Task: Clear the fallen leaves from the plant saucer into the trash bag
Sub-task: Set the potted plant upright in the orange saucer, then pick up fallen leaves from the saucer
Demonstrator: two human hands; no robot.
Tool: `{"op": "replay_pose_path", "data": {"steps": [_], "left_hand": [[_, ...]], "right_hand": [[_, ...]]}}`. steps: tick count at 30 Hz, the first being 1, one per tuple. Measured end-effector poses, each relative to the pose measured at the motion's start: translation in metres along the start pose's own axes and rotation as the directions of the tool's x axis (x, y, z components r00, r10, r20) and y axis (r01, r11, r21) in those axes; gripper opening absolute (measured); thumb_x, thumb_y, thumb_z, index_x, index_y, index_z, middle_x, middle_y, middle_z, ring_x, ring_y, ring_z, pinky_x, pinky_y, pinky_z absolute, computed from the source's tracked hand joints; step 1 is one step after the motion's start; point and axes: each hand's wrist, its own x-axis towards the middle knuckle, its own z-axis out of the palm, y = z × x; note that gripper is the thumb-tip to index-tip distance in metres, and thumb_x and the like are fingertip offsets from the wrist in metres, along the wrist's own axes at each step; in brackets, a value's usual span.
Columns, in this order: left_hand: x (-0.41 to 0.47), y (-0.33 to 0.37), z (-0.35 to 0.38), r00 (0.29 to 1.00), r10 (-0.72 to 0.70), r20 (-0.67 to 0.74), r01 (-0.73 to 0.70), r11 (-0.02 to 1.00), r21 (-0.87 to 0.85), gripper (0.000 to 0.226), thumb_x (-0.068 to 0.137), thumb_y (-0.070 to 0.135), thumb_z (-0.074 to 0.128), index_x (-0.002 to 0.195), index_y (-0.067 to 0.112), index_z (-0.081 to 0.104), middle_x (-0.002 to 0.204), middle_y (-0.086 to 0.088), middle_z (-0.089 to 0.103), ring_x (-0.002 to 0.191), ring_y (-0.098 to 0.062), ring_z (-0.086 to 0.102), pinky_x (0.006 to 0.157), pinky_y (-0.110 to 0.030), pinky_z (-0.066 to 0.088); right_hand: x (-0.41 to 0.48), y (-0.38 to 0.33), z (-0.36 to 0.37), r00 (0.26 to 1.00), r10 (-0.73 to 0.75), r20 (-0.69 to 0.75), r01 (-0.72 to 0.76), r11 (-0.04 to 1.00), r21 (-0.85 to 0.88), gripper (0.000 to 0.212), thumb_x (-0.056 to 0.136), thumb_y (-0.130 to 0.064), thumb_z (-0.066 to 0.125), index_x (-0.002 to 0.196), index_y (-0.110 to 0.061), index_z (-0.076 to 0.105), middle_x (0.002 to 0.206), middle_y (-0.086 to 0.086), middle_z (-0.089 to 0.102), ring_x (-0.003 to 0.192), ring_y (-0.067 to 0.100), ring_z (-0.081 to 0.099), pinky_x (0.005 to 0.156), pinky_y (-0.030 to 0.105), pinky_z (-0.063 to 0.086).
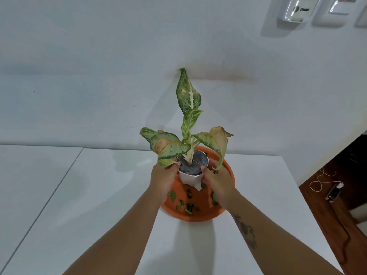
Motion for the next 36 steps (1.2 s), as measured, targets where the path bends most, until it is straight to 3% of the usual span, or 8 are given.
{"op": "replay_pose_path", "data": {"steps": [8, 13, 17, 21, 23, 26, 31, 36], "left_hand": [[-0.002, 0.000, -0.011, 0.999, -0.033, 0.030, 0.034, 0.998, -0.046, 0.035, 0.071, 0.038, 0.075, 0.103, 0.024, 0.075, 0.096, 0.002, 0.078, 0.093, -0.020, 0.074, 0.092, -0.046, 0.057], [-0.007, 0.002, -0.012, 0.999, -0.038, 0.037, 0.039, 0.999, -0.034, 0.027, 0.075, 0.035, 0.075, 0.099, 0.024, 0.074, 0.094, 0.001, 0.078, 0.091, -0.020, 0.074, 0.090, -0.047, 0.058], [-0.015, 0.010, -0.013, 0.996, 0.071, -0.044, -0.062, 0.981, 0.185, 0.013, 0.090, 0.031, 0.058, 0.081, 0.024, 0.065, 0.087, -0.007, 0.073, 0.079, -0.019, 0.065, 0.077, -0.036, 0.054], [-0.004, -0.005, -0.026, 0.921, 0.365, 0.133, -0.363, 0.686, 0.630, 0.019, 0.094, 0.020, 0.046, 0.082, 0.014, 0.059, 0.079, -0.003, 0.065, 0.073, -0.019, 0.061, 0.067, -0.034, 0.050], [0.007, -0.014, -0.028, 0.906, 0.317, 0.282, -0.413, 0.506, 0.758, 0.013, 0.089, 0.024, 0.043, 0.083, 0.021, 0.054, 0.083, 0.002, 0.063, 0.075, -0.017, 0.059, 0.068, -0.032, 0.050], [0.014, -0.017, -0.022, 0.890, 0.229, 0.394, -0.451, 0.310, 0.837, 0.036, 0.083, 0.038, 0.042, 0.113, 0.024, 0.056, 0.111, 0.002, 0.063, 0.101, -0.019, 0.060, 0.087, -0.038, 0.054], [-0.009, -0.016, -0.012, 0.889, 0.063, 0.453, -0.456, 0.069, 0.887, 0.051, 0.094, 0.034, 0.048, 0.139, 0.011, 0.043, 0.142, -0.006, 0.047, 0.132, -0.025, 0.040, 0.111, -0.036, 0.033], [-0.038, -0.021, -0.011, 0.873, -0.016, 0.487, -0.479, 0.157, 0.864, 0.040, 0.093, 0.039, 0.050, 0.125, 0.016, 0.054, 0.132, 0.000, 0.055, 0.126, -0.023, 0.046, 0.103, -0.039, 0.045]], "right_hand": [[0.001, -0.001, 0.006, 1.000, 0.009, 0.021, -0.008, 0.999, -0.033, 0.025, 0.087, -0.024, 0.061, 0.109, -0.034, 0.067, 0.108, -0.003, 0.073, 0.104, 0.018, 0.068, 0.091, 0.045, 0.057], [-0.003, -0.006, 0.004, 1.000, 0.030, -0.005, -0.030, 0.998, -0.055, 0.022, 0.091, -0.019, 0.058, 0.092, -0.040, 0.065, 0.101, -0.003, 0.073, 0.101, 0.021, 0.068, 0.094, 0.044, 0.055], [-0.003, -0.012, -0.010, 0.995, -0.079, -0.060, 0.056, 0.946, -0.320, 0.022, 0.097, -0.015, 0.043, 0.095, -0.022, 0.064, 0.094, 0.002, 0.069, 0.094, 0.028, 0.064, 0.088, 0.036, 0.052], [0.019, 0.010, -0.038, 0.954, -0.251, 0.165, 0.285, 0.588, -0.757, 0.037, 0.086, -0.008, 0.039, 0.115, -0.024, 0.056, 0.113, -0.001, 0.061, 0.104, 0.021, 0.057, 0.089, 0.036, 0.051], [0.031, 0.021, -0.040, 0.953, -0.184, 0.240, 0.298, 0.437, -0.848, 0.044, 0.088, -0.017, 0.042, 0.130, -0.025, 0.049, 0.134, 0.002, 0.051, 0.125, 0.026, 0.047, 0.104, 0.044, 0.044], [0.041, 0.029, -0.035, 0.923, -0.157, 0.353, 0.383, 0.262, -0.886, 0.055, 0.092, -0.032, 0.044, 0.146, -0.025, 0.033, 0.150, 0.003, 0.038, 0.139, 0.030, 0.032, 0.116, 0.046, 0.030], [0.022, 0.038, -0.030, 0.924, -0.026, 0.382, 0.381, 0.176, -0.908, 0.051, 0.095, -0.037, 0.042, 0.144, -0.025, 0.037, 0.153, 0.005, 0.033, 0.140, 0.033, 0.030, 0.109, 0.046, 0.040], [-0.008, 0.039, -0.029, 0.851, 0.001, 0.526, 0.513, 0.217, -0.831, 0.035, 0.094, -0.033, 0.042, 0.121, -0.018, 0.059, 0.130, 0.005, 0.055, 0.118, 0.027, 0.050, 0.098, 0.040, 0.046]]}}
